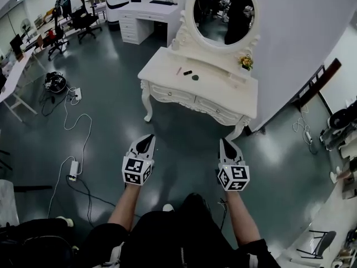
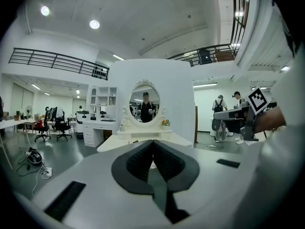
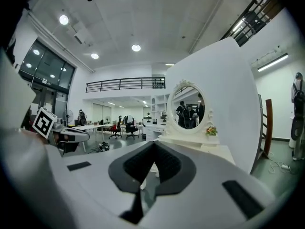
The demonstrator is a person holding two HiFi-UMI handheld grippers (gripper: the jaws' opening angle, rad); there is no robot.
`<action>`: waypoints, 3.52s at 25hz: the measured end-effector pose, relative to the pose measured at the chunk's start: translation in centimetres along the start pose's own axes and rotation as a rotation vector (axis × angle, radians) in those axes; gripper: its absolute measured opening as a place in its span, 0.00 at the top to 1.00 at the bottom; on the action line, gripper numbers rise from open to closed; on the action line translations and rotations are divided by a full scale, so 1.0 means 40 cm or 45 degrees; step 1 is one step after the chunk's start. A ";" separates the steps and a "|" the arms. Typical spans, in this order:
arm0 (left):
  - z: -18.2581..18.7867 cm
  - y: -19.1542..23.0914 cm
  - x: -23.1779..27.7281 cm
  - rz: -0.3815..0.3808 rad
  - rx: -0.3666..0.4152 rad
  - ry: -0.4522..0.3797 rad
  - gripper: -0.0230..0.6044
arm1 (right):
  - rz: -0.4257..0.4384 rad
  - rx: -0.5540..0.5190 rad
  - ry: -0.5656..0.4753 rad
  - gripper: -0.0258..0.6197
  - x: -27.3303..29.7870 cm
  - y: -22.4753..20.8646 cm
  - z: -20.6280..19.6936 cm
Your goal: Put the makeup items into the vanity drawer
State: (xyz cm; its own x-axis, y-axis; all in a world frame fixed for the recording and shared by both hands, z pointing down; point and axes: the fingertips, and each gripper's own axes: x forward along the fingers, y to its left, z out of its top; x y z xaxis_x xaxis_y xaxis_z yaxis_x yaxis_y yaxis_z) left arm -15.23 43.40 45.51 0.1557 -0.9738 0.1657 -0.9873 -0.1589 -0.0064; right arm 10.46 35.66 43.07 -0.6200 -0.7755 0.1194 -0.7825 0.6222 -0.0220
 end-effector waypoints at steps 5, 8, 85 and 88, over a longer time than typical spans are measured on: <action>-0.011 0.011 0.026 -0.017 -0.010 0.007 0.93 | -0.024 0.002 0.015 0.95 0.020 -0.016 -0.008; -0.019 0.033 0.066 -0.022 -0.019 0.015 0.93 | -0.029 0.008 0.006 0.95 0.059 -0.023 -0.007; 0.164 0.329 1.727 -0.438 0.053 0.185 0.93 | -0.237 0.142 0.142 0.95 1.337 -0.854 0.067; 0.070 0.308 1.707 -0.442 0.066 0.293 0.93 | -0.221 0.176 0.197 0.95 1.318 -0.844 0.008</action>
State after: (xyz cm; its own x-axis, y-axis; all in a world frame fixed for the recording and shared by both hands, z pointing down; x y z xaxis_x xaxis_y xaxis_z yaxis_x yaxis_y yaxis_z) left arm -16.68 -25.49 53.98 0.4620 -0.7999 0.3831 -0.8734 -0.4854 0.0398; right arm 4.16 -26.27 49.81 -0.4677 -0.8374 0.2830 -0.8835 0.4523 -0.1217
